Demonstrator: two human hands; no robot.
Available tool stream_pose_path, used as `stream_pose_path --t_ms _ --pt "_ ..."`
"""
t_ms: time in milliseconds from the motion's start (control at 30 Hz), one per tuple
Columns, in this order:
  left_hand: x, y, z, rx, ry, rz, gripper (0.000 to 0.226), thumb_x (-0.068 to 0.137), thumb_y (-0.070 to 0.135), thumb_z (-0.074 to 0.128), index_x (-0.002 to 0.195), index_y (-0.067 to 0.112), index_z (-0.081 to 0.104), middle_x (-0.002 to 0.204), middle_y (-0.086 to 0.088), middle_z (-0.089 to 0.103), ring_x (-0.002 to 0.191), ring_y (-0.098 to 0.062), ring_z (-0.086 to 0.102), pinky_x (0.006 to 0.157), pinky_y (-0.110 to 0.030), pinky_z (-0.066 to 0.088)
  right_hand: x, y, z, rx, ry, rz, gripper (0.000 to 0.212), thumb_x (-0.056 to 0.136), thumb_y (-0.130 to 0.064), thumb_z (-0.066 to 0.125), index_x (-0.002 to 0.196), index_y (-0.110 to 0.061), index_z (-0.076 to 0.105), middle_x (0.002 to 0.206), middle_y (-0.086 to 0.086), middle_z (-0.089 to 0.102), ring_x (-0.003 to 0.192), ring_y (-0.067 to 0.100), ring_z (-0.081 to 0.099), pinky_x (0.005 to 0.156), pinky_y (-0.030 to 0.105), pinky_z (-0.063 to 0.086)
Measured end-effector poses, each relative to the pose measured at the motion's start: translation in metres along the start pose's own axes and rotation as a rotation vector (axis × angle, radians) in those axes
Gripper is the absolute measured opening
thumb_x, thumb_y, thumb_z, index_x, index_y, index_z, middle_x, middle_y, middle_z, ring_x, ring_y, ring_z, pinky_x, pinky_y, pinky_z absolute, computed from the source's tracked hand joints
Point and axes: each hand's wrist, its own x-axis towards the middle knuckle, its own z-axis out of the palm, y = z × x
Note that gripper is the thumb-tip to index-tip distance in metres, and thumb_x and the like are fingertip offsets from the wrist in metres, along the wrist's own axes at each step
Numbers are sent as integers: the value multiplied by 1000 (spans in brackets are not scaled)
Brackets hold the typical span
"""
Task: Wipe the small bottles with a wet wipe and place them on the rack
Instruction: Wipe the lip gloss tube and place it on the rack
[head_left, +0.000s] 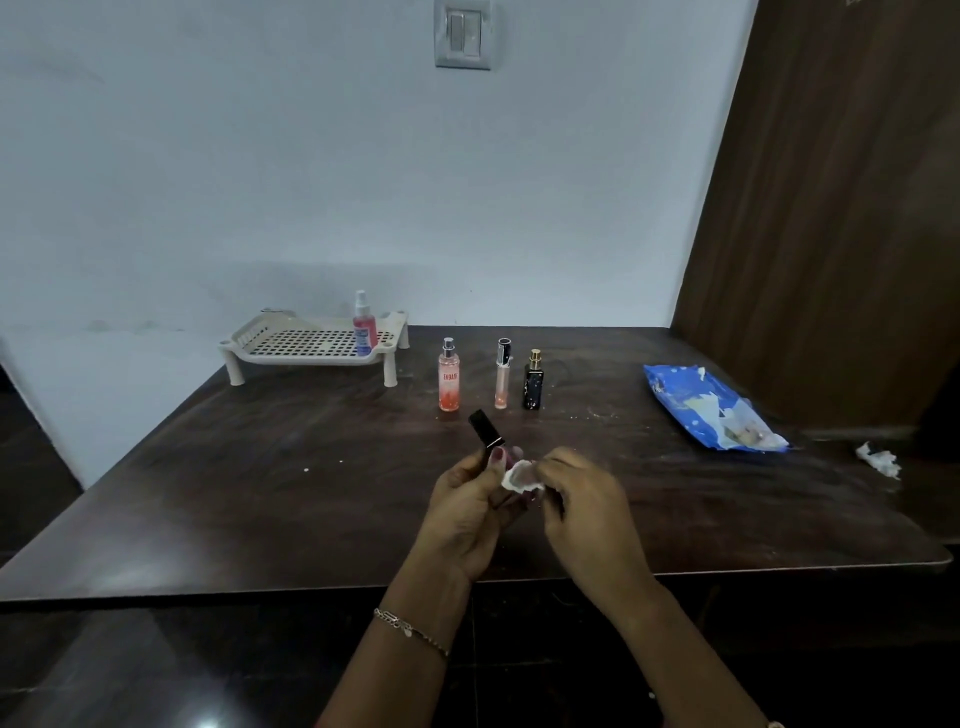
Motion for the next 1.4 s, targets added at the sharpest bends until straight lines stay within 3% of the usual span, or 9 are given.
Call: stream_pose_path --t_ms 233,367,500,667,867,967,1133,1300,1400 --pt "3 7 1 -166 -34 -3 26 96 6 40 112 11 60 102 -5 71 88 -20 66 63 -30 58 -9 -6 -1 47 -33 -28 36 72 10 59 89 -19 72 87 -11 66 84 -1 60 75 12 46" --pt "0 7 2 -169 -92 -66 27 90 2 49 99 15 70 95 -2 74 74 -13 70 60 -23 57 9 -7 3 -68 45 -17 29 72 4 64 91 -17 72 88 -5 66 82 13 63 72 27 51" --pt "1 7 -2 -115 -81 -73 22 93 10 49 94 21 69 82 2 73 68 -8 67 67 -26 52 33 -8 4 -60 114 -9 29 73 2 67 93 -18 73 86 -3 66 79 15 62 70 22 46" --pt "4 8 -5 -116 -131 -52 29 86 9 52 112 13 63 99 -8 68 84 -19 62 83 -34 46 51 -10 9 -42 186 -10 32 76 6 63 95 -18 73 87 -3 64 79 15 61 70 17 41" --pt "6 12 -5 -201 -148 -2 23 92 5 46 107 9 63 101 -11 67 90 -20 63 81 -32 51 35 -16 19 -165 98 -154 17 78 -3 55 88 -10 67 84 4 61 72 22 60 62 29 47" --pt "11 15 -4 -275 -80 -1 21 86 4 51 106 6 58 99 -17 55 87 -24 53 96 -39 41 17 -10 25 -186 49 -192 18 80 -4 56 90 -14 66 82 0 59 71 17 56 60 25 40" --pt "12 13 -1 -238 2 -7 14 95 9 45 98 8 59 75 -5 56 68 -16 53 72 -32 46 1 2 26 -122 -14 -272 27 78 1 64 98 -17 65 90 -4 60 81 10 55 73 20 42" --pt "16 14 -1 -235 21 3 29 96 15 44 122 10 55 80 0 51 72 -9 46 71 -26 46 -6 8 19 -248 -39 -310 32 75 2 61 98 -19 56 89 -3 55 76 10 49 63 17 37" --pt "17 15 -2 -228 34 14 26 96 13 45 118 11 58 78 0 53 70 -8 49 59 -23 52 -5 11 12 -240 -62 -323 37 72 5 58 97 -20 53 88 -1 56 76 15 52 61 26 45"
